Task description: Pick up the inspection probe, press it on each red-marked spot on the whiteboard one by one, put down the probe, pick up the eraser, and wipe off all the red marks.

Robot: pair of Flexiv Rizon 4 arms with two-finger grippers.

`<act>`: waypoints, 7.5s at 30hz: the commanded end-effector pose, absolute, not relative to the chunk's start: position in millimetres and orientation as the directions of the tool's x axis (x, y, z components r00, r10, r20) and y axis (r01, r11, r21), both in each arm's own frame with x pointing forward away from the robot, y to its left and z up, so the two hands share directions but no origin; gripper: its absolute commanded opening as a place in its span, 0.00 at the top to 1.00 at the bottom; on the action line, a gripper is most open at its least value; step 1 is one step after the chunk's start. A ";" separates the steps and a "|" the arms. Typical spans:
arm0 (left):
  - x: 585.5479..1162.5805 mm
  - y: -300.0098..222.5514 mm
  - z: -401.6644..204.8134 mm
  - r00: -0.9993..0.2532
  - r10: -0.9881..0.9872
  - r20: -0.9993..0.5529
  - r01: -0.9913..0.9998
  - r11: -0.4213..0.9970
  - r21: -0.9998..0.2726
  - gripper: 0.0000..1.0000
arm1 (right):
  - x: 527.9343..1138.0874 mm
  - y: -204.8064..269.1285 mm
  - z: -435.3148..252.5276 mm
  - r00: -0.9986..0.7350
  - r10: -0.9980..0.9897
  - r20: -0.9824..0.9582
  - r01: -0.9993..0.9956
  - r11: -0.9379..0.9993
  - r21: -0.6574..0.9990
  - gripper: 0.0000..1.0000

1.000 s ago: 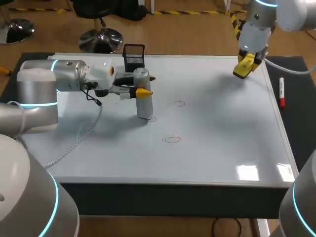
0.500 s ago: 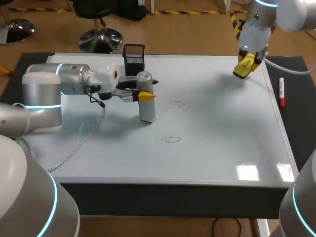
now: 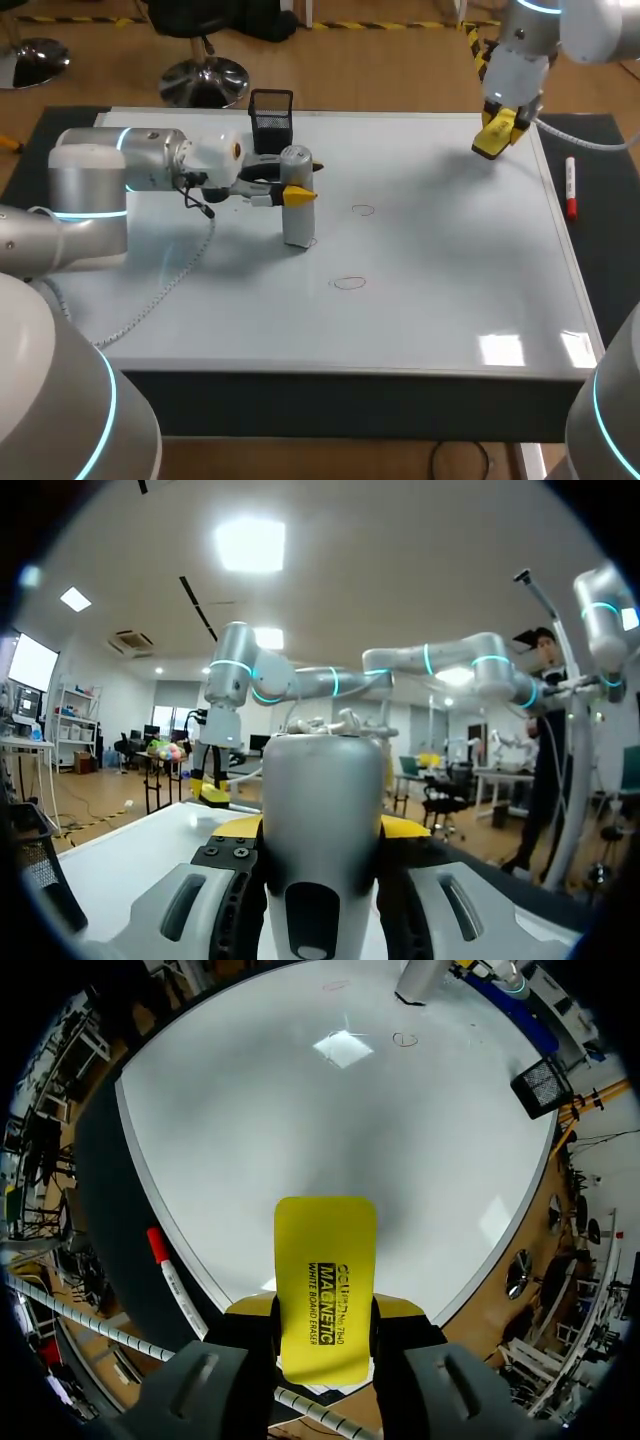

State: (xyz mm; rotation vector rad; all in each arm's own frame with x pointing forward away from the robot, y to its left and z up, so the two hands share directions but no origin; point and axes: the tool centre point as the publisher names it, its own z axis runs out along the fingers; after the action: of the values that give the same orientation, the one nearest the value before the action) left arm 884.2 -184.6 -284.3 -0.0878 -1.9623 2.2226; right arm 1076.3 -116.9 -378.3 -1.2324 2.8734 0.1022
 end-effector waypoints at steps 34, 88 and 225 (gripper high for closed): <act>938.0 -132.7 -242.6 -0.999 0.026 0.021 -0.024 -0.116 -0.993 1.00 | 1076.6 -117.4 -377.4 -0.688 -0.724 -0.035 -0.725 0.686 0.053 1.00; 1061.0 -5.2 -230.8 -0.948 -0.316 -0.037 0.075 -0.107 -0.991 1.00 | 1076.6 -117.4 -377.4 -0.688 -0.724 -0.035 -0.725 0.686 0.053 1.00; 1061.0 -5.2 -230.8 -0.948 -0.316 -0.037 0.075 -0.107 -0.991 1.00 | 857.5 228.5 -469.1 -0.101 -0.994 -0.034 -0.960 0.089 0.265 1.00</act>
State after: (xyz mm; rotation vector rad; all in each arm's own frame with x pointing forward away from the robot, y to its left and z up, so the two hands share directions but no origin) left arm 1062.0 -4.4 -231.8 0.3129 -2.2483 2.5339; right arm 866.3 244.3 -434.7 -2.2139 2.4381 0.3628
